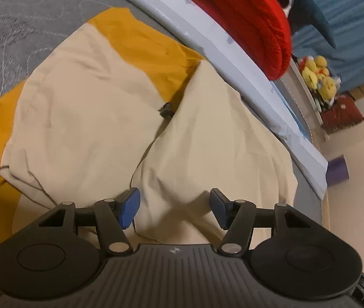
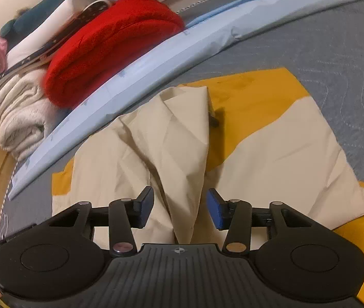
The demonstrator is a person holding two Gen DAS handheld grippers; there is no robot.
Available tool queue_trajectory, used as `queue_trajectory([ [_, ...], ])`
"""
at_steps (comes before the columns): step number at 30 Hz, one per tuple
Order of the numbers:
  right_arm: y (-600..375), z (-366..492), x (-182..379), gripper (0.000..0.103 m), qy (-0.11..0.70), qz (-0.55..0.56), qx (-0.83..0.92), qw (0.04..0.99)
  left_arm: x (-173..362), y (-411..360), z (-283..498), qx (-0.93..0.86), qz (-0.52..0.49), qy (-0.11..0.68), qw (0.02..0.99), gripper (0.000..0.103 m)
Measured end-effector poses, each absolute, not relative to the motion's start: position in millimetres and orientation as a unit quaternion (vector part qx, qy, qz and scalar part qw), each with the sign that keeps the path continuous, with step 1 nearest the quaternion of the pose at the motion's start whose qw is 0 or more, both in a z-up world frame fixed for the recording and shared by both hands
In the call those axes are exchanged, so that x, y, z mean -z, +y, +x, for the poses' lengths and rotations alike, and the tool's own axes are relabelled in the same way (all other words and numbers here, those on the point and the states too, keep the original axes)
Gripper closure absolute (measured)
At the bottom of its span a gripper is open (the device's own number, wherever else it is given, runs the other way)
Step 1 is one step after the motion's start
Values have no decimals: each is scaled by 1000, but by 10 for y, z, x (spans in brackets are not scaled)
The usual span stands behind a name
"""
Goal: Fold large clothes
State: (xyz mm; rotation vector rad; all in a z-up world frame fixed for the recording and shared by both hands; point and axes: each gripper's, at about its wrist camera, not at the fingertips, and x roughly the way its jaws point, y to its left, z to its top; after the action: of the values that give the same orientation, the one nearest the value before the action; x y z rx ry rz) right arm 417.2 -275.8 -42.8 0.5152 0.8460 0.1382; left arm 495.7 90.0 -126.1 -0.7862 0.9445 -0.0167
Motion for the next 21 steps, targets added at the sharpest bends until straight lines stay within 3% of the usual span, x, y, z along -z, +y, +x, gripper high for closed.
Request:
queue_trajectory([
  [1,-2739,4158,446,64,404,251,-66,877,1293,908,4986,7,-372,441,817,41],
  [2,-2733,4156,454,78,403,253,-67,877,1315,927,5000,6,-375,439,816,53],
  [3,-2729,4159,449,86,403,255,-70,876,1322,928,5008,8,-376,437,817,63],
  [4,-2728,4161,452,94,404,257,-75,875,1326,931,5024,10,-377,436,817,86],
  [6,-2748,4173,460,103,399,266,-72,875,1259,969,5013,10,-370,422,827,98],
  [10,-2935,4126,563,103,397,349,-29,849,989,1034,4935,-17,-319,382,867,100],
  [14,-2982,4062,789,103,441,371,26,817,1219,951,4987,-52,-280,480,830,99],
  [15,-2976,4050,854,103,455,371,39,809,1316,949,4986,-68,-272,506,816,92],
  [17,-2962,4055,927,101,474,367,50,799,1336,973,4980,-70,-283,509,810,91],
  [18,-2955,4066,924,96,479,362,54,798,1268,968,4982,-73,-278,503,815,88],
  [20,-2954,4047,829,72,465,347,67,811,1047,950,4918,-79,-253,453,851,75],
  [21,-2937,4019,724,67,445,327,79,830,939,913,4901,-75,-235,430,868,74],
])
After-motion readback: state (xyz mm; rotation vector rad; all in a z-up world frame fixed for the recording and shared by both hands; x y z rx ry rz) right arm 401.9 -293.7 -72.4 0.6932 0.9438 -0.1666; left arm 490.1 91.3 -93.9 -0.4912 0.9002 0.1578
